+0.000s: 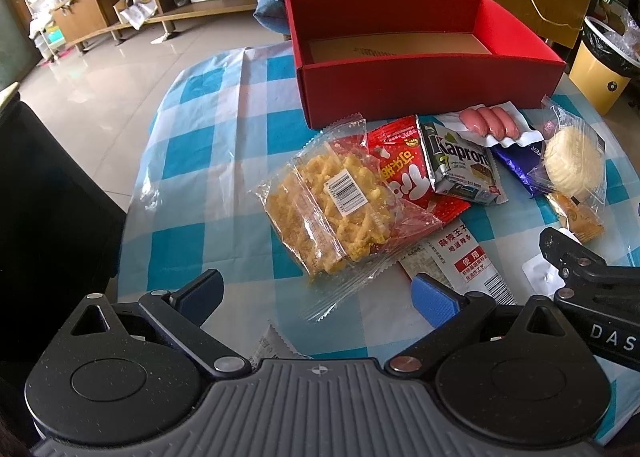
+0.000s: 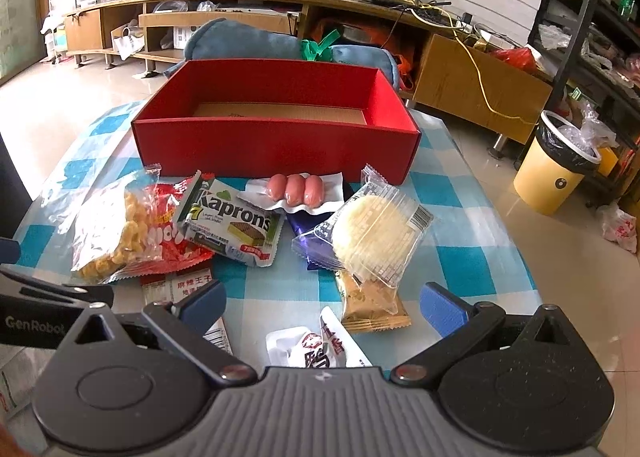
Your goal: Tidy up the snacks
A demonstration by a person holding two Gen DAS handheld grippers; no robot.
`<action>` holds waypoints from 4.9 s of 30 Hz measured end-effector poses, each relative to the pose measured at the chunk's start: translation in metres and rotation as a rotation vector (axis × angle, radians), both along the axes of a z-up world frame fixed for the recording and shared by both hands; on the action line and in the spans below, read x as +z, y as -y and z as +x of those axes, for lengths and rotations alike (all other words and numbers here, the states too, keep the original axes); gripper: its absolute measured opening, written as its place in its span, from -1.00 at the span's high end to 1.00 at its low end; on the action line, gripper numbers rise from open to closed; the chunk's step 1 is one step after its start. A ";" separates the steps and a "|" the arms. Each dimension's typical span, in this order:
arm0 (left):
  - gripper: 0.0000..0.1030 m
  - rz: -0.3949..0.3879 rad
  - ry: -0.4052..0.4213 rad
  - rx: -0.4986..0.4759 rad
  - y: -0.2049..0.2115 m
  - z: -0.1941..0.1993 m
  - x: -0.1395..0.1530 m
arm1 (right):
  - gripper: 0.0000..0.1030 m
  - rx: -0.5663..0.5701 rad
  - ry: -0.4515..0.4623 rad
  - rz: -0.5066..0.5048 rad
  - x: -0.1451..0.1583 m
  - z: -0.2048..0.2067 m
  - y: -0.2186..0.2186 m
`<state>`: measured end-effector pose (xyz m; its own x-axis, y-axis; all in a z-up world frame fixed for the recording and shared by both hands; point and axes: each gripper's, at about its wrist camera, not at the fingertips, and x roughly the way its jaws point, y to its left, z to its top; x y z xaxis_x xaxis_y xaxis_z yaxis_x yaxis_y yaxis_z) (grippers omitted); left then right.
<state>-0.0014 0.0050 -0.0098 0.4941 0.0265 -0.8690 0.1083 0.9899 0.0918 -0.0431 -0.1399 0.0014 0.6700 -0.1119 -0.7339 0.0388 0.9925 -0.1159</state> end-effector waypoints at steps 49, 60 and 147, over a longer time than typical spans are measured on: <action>-0.87 0.020 -0.037 -0.006 -0.002 -0.004 -0.004 | -0.97 0.033 -0.049 -0.001 -0.006 0.002 -0.005; -0.88 0.004 -0.072 -0.005 -0.008 -0.004 -0.008 | -0.97 0.063 -0.075 0.020 -0.008 0.004 -0.007; -0.07 -0.003 -0.237 -0.243 -0.040 -0.032 -0.034 | 0.17 0.346 -0.174 0.111 -0.009 -0.004 -0.042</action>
